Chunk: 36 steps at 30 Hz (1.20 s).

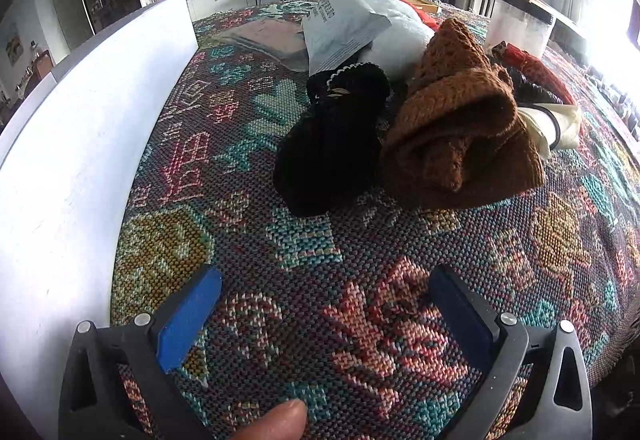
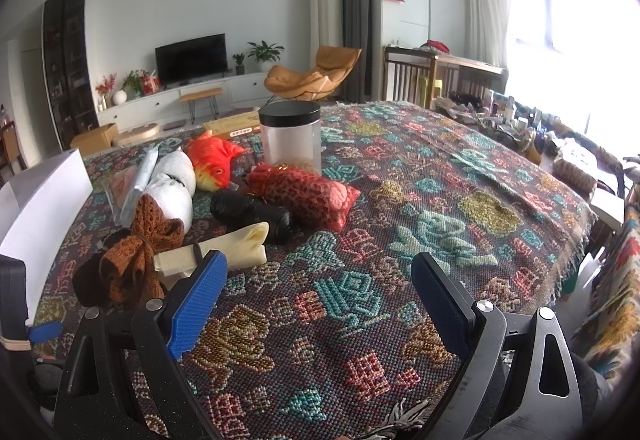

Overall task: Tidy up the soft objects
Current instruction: 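Move the left gripper down toward the black knit hat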

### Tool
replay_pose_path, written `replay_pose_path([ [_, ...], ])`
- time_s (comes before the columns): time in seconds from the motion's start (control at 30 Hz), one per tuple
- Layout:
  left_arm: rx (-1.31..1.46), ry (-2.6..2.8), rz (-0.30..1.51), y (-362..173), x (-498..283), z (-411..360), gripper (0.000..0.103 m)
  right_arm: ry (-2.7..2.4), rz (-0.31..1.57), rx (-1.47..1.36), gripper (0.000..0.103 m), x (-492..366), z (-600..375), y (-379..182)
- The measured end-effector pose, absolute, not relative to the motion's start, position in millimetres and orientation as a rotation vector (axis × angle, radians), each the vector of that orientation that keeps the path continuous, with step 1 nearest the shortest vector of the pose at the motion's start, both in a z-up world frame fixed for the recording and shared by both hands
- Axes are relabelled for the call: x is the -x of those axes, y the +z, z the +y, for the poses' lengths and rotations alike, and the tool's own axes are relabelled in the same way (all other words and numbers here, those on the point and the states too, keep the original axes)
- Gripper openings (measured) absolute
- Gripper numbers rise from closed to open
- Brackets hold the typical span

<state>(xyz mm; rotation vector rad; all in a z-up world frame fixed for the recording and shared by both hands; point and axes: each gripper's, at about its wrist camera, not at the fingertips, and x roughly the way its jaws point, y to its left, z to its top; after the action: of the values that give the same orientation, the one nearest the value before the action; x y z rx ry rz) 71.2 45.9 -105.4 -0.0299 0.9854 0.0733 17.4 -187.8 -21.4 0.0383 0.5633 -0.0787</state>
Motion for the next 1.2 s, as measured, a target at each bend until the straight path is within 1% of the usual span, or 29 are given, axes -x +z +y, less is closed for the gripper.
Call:
replay_pose_path([
  [0.37,0.04,0.085,0.969,-107.9,-113.3,58.6,0.103,-0.075,0.57,-0.042,0.095,-18.1,-187.8,-21.8],
  [0.5,0.034,0.082,0.944,-109.3,-111.7,60.4,0.103,-0.07,0.578,-0.05,0.095,-19.2,-189.1,-22.5],
  [1.2,0.033,0.093,0.937,-107.8,-107.0,57.7,0.103,-0.054,0.603,-0.069,0.095,-23.5,-191.8,-25.1],
])
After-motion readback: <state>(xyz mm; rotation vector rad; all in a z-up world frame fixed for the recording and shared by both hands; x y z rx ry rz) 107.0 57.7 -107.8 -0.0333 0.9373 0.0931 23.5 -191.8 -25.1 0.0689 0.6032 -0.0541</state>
